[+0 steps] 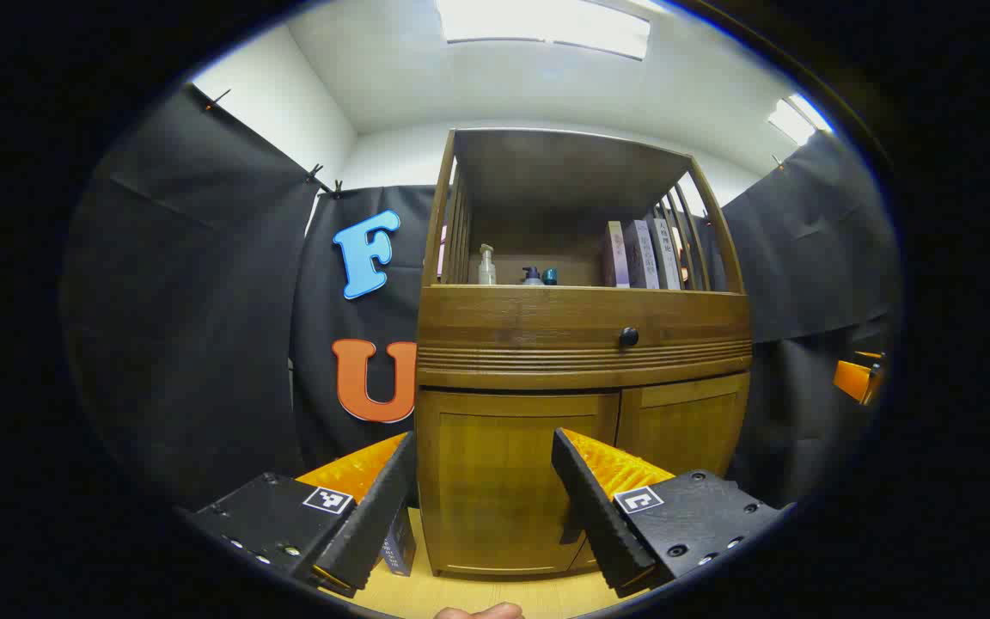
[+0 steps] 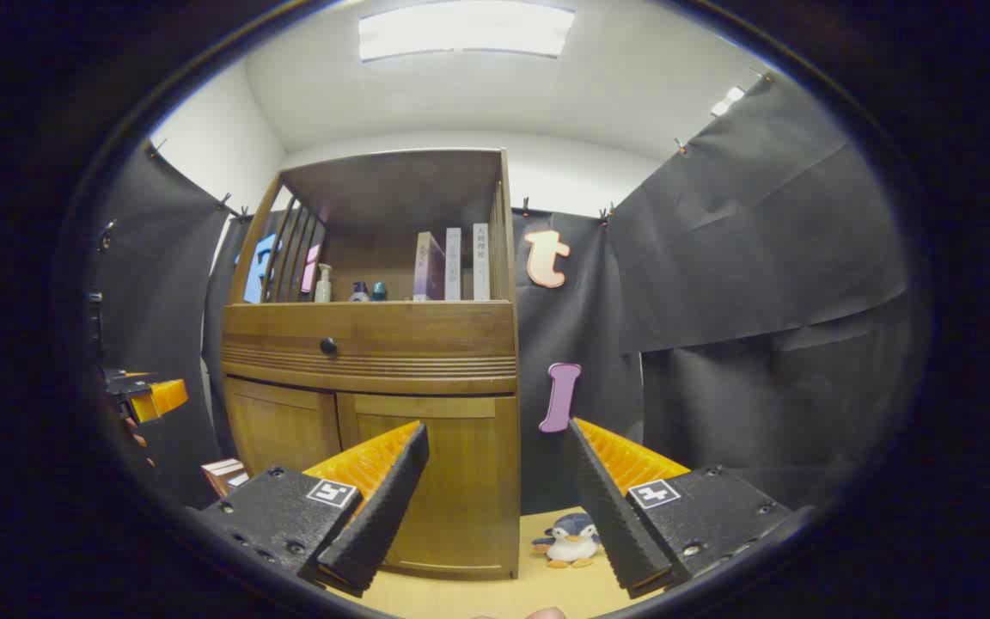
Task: Open the right door of the double-door shoe cabinet with the right hand, and open the left door with the left hand.
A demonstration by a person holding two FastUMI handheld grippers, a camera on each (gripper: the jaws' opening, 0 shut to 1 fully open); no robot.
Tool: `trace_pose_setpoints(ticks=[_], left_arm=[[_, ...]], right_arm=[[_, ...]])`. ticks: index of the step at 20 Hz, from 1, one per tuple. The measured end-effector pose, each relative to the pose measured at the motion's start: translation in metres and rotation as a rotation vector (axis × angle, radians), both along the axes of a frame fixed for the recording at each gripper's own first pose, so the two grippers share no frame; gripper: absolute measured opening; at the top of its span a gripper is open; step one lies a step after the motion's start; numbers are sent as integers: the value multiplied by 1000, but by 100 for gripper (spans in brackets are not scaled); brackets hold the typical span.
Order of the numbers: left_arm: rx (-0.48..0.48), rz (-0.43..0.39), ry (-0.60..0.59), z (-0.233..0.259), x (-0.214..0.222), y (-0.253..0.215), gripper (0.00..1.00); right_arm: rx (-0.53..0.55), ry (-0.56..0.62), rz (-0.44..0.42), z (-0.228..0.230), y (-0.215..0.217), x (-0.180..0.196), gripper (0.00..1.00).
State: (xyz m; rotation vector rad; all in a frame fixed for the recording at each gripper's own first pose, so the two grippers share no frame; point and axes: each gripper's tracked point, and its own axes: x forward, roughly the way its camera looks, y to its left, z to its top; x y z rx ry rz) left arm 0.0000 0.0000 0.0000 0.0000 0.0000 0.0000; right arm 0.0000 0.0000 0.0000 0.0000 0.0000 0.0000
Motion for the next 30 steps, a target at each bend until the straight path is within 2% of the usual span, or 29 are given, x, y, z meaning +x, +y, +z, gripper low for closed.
trace_pose_setpoints(ticks=[3,4,6,7,9,10,11,12,14,15,17,19,20,22,23,26,27,28,30], left_arm=[[-2,0,1,0,2,-6,100],[-7,-1,-1,2,4,-8,95],[-13,-5,0,0,8,-14,95],[-12,-3,4,-1,9,-15,100],[-7,-6,11,-4,12,-19,100],[-6,-12,12,-5,13,-22,95],[-5,-19,11,-5,14,-24,95],[-4,-26,5,-4,14,-27,100],[-3,-34,-4,-4,15,-31,100],[0,-38,-6,-5,15,-33,95],[3,-44,-8,-6,16,-36,95],[11,-44,-9,-8,16,-36,95],[15,-42,-11,-7,16,-36,100],[26,-37,-11,-9,15,-34,100],[32,-35,-10,-10,14,-33,95],[47,-26,-7,-16,12,-25,95],[47,-21,-5,-18,11,-22,100],[47,-20,1,-21,11,-21,94],[45,-9,6,-26,12,-15,95]], right_arm=[[-2,6,8,-1,-2,5,100],[-5,6,8,-3,-1,7,100],[-14,3,7,-3,1,9,100],[-23,1,5,-3,2,9,100],[-37,-2,-2,-3,0,12,100],[-40,-2,-7,-4,-3,14,100],[-41,-1,-10,-4,-6,14,100],[-39,-1,-14,-4,-7,15,100],[-38,4,-24,-5,-9,16,100],[-37,6,-28,-6,-10,16,100],[-32,5,-26,-6,-10,16,100],[-28,5,-20,-7,-8,17,100],[-24,6,-15,-8,-7,19,100],[-15,20,-1,-15,1,22,100],[-10,31,7,-19,5,25,100],[8,47,38,-28,20,33,100],[13,53,51,-33,27,37,100],[15,63,62,-37,33,41,100],[15,83,90,-48,48,49,100]])
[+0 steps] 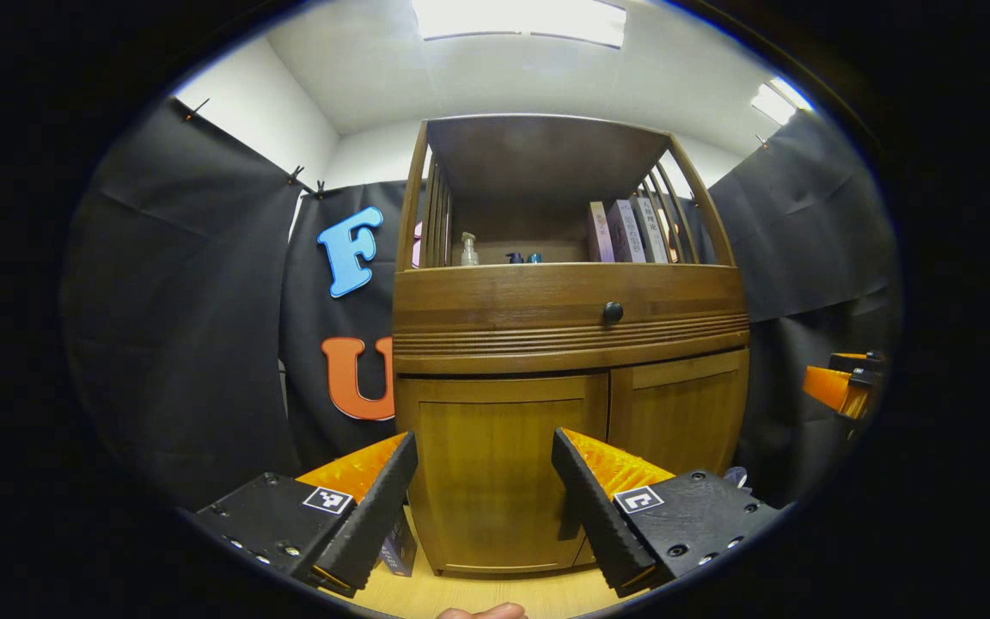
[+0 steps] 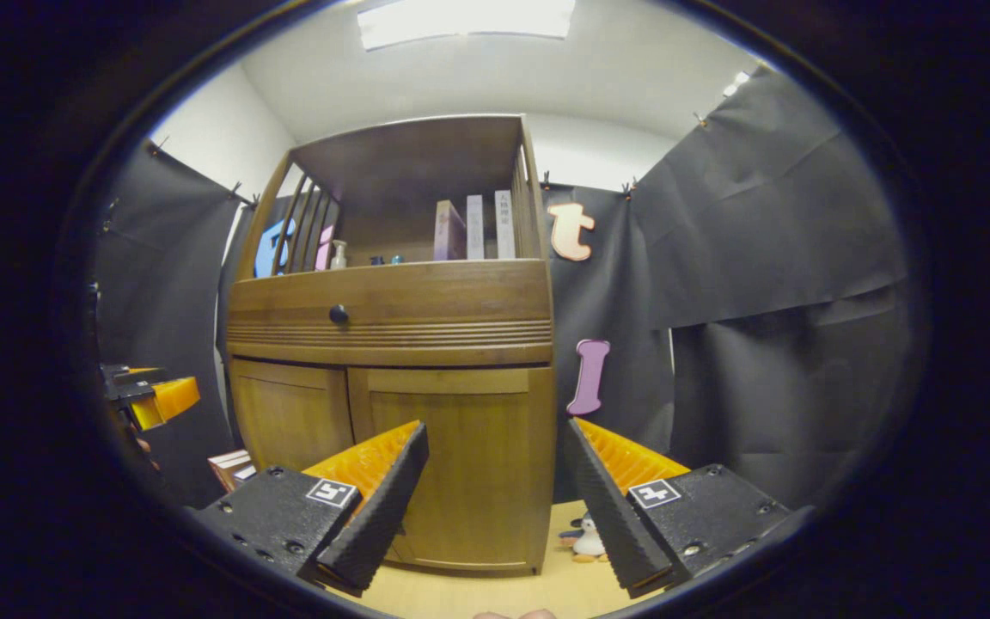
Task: Open the right door of the double-door shoe cabinet with the right hand, and open the left door with the left hand.
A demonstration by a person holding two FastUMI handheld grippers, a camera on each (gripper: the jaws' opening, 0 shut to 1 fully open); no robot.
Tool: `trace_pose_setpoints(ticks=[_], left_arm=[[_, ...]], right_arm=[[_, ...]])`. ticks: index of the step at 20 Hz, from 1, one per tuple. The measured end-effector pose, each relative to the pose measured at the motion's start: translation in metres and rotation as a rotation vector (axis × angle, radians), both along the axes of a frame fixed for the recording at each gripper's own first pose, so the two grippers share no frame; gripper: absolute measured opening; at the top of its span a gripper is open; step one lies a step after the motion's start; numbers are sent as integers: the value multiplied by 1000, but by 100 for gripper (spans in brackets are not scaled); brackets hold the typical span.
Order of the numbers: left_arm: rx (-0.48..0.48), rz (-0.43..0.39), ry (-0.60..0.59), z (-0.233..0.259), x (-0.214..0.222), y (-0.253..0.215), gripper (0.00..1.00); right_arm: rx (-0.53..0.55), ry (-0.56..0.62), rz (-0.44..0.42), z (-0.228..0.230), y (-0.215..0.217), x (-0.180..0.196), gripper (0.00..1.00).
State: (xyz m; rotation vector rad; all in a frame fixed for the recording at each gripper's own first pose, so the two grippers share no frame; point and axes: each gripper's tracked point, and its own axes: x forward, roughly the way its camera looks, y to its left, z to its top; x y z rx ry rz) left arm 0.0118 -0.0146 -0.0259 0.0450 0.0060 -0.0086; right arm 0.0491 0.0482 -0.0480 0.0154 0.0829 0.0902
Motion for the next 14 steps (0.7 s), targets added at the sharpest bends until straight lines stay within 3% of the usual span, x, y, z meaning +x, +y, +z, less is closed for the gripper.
trace_pose_setpoints(ticks=[10,14], left_arm=[[-24,62,21,-27,5,39,95],[-45,86,32,-34,5,54,95]], right_arm=[[-6,160,198,-103,102,45,100],[-52,280,206,-158,122,66,100]])
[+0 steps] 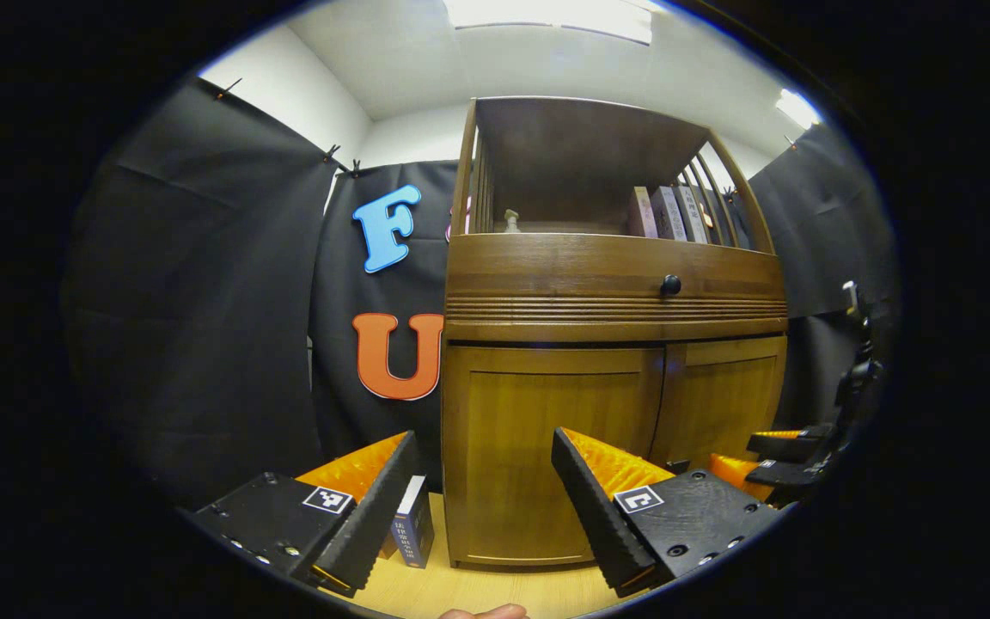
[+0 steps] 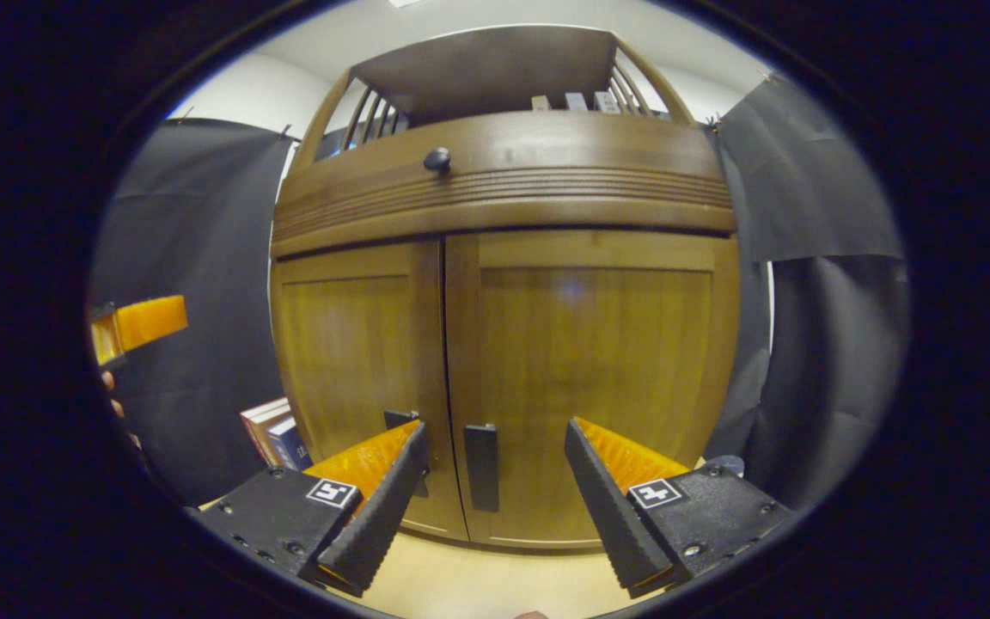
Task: Open the right door of the double-door shoe cabinet with the right hand, and open the left door with the left hand.
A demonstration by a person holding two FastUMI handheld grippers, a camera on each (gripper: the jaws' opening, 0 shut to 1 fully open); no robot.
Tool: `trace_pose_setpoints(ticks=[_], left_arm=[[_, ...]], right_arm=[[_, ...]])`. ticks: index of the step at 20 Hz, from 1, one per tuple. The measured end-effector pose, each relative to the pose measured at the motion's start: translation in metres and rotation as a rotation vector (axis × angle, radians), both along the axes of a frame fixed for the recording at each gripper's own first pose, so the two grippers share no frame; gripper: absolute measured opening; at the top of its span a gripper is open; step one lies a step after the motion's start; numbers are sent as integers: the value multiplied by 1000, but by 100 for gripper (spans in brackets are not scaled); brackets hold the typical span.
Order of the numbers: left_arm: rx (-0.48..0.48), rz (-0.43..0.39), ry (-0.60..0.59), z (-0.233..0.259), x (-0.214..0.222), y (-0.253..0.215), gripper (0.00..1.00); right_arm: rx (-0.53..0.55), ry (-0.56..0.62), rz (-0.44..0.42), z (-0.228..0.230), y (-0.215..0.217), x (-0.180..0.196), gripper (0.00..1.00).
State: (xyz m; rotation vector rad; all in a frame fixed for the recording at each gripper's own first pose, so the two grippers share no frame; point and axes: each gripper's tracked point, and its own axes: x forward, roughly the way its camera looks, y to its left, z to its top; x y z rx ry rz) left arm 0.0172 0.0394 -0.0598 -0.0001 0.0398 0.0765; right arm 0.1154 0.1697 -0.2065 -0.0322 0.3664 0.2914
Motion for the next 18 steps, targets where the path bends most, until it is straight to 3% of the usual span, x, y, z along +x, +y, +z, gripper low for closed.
trace_pose_setpoints(ticks=[4,9,10,11,14,18], left_arm=[[32,19,4,-8,0,16,94],[1,62,23,-18,0,36,94],[-3,68,24,-18,1,39,100],[-5,74,25,-18,1,40,94],[-4,84,19,-16,1,46,94],[10,69,-1,-10,3,40,94]], right_arm=[[-3,85,-11,-36,13,19,97],[-12,119,-16,-60,25,38,81],[-19,123,-21,-65,27,42,80],[-26,127,-31,-70,28,46,75],[-18,147,-36,-79,31,52,69],[-49,163,-60,-88,31,58,51]])
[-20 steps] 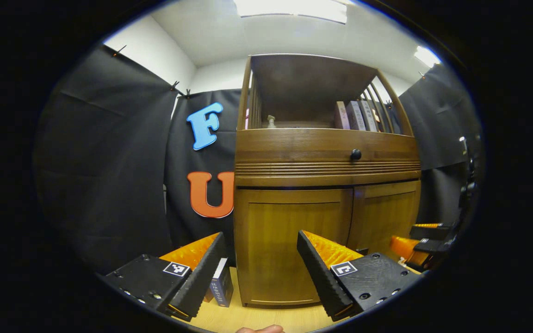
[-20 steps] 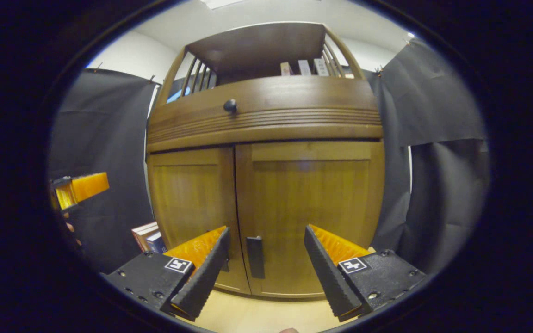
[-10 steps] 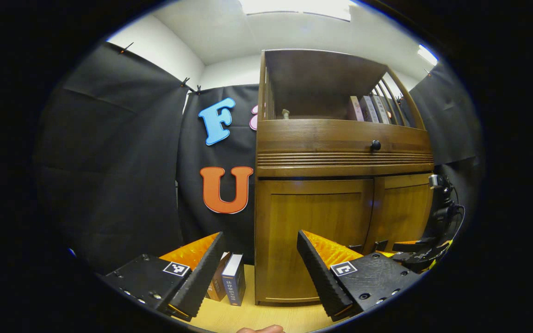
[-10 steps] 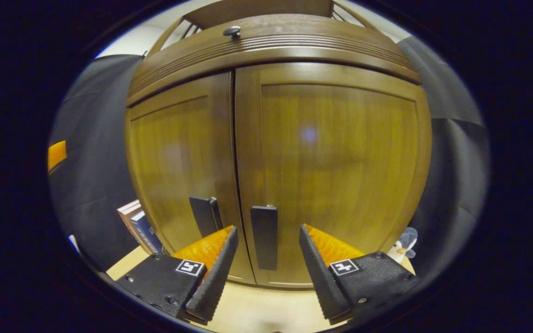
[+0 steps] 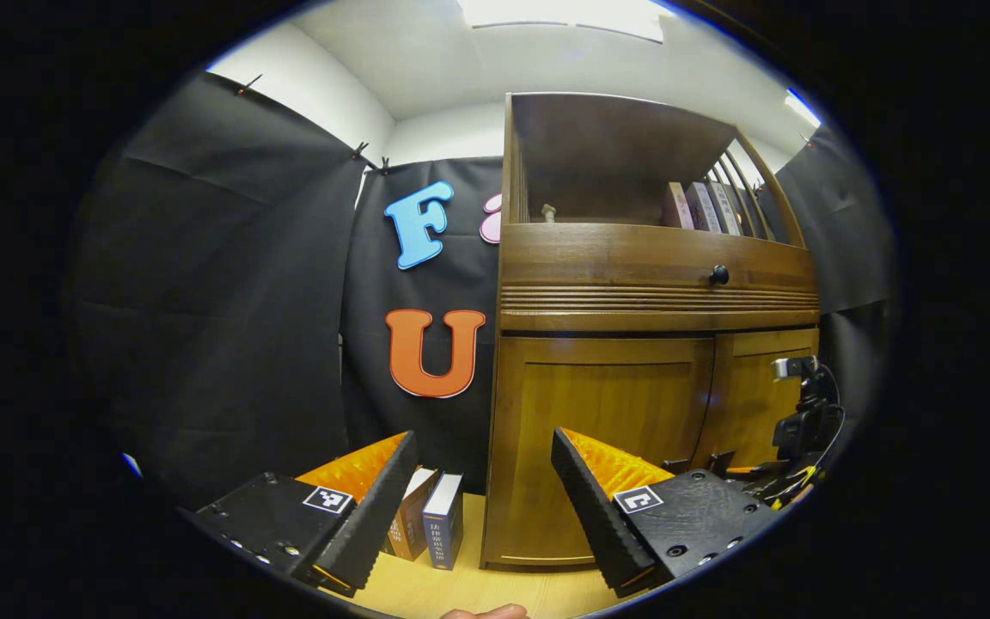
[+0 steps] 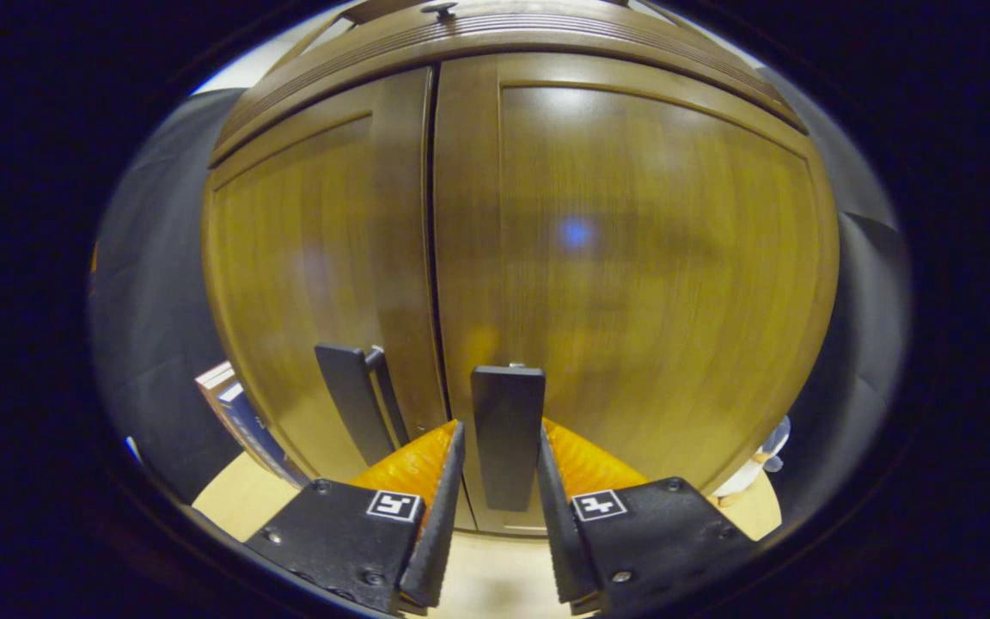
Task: Open the right door of the double-door shoe cabinet with the right hand, and open the left door with the left hand.
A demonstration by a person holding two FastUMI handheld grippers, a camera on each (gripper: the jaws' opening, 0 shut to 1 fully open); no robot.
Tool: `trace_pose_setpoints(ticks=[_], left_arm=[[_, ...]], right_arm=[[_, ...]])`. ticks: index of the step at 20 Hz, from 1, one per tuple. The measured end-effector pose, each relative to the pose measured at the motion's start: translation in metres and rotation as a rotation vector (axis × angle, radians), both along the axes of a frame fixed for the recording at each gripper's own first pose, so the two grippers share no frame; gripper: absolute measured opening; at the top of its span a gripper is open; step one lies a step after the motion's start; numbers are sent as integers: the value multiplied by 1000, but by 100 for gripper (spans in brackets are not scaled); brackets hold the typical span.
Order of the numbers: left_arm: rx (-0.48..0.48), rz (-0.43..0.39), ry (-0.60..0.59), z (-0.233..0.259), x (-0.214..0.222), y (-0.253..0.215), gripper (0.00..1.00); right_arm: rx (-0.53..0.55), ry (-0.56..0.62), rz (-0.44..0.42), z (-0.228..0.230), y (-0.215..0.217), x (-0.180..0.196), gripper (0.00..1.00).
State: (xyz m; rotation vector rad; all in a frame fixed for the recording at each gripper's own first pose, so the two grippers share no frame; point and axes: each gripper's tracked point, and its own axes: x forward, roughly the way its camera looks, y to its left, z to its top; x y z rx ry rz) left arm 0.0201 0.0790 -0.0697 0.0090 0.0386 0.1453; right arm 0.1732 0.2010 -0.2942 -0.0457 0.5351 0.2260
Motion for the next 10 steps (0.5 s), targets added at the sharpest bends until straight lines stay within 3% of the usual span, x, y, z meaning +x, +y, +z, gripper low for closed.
trace_pose_setpoints(ticks=[3,6,7,8,9,10], left_arm=[[8,-8,-3,0,1,-1,95],[-11,-7,12,-6,1,-2,94],[-20,-10,9,-6,1,-3,100],[-28,-19,9,-7,1,-7,94],[-32,-27,12,-9,2,-11,100],[-30,-36,16,-10,2,-13,94]], right_arm=[[25,-4,-19,-3,-1,4,38],[50,-32,-20,-3,-1,5,36],[55,-28,-18,-3,-1,4,34],[57,-22,-17,-3,-2,4,33],[64,-19,-20,-3,-2,4,31],[77,-18,-27,-3,-1,3,30]])
